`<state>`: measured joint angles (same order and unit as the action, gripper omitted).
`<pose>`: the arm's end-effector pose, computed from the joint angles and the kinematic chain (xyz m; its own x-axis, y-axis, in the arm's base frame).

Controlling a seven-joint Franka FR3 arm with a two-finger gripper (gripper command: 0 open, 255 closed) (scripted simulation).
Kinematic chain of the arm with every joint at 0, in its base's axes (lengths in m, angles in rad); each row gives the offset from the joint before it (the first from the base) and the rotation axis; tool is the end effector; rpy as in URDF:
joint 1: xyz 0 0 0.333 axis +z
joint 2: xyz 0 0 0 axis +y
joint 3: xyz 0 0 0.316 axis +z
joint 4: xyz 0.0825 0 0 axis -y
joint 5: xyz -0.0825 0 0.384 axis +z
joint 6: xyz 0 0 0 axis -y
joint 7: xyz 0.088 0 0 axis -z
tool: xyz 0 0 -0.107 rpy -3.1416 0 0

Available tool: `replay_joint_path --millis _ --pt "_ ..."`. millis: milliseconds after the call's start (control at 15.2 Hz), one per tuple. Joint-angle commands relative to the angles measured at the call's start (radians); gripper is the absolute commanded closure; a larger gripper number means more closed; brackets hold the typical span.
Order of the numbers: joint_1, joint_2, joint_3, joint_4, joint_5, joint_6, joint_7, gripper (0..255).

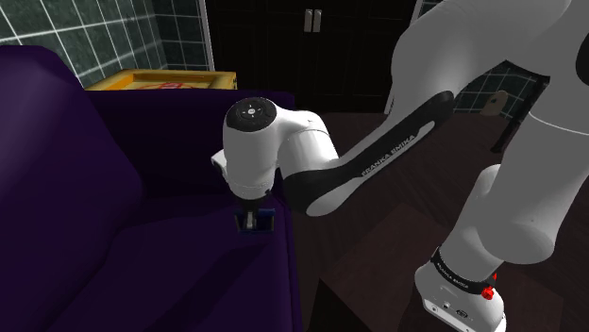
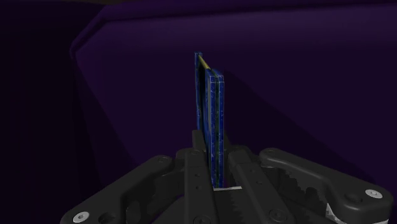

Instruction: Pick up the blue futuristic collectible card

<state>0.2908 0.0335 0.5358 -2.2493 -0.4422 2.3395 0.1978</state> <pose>0.3660 0.3867 0.3593 0.5883 0.8050 0.0762 0.7563 -0.5811 0.3007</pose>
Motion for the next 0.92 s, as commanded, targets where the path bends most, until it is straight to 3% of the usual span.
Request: replay_joint_path --millis 0,858 --pt "-0.002 -0.018 0.000 0.005 0.021 -0.017 -0.021 255" --pt "0.002 -0.104 -0.002 0.072 0.119 -0.139 -0.118 255"
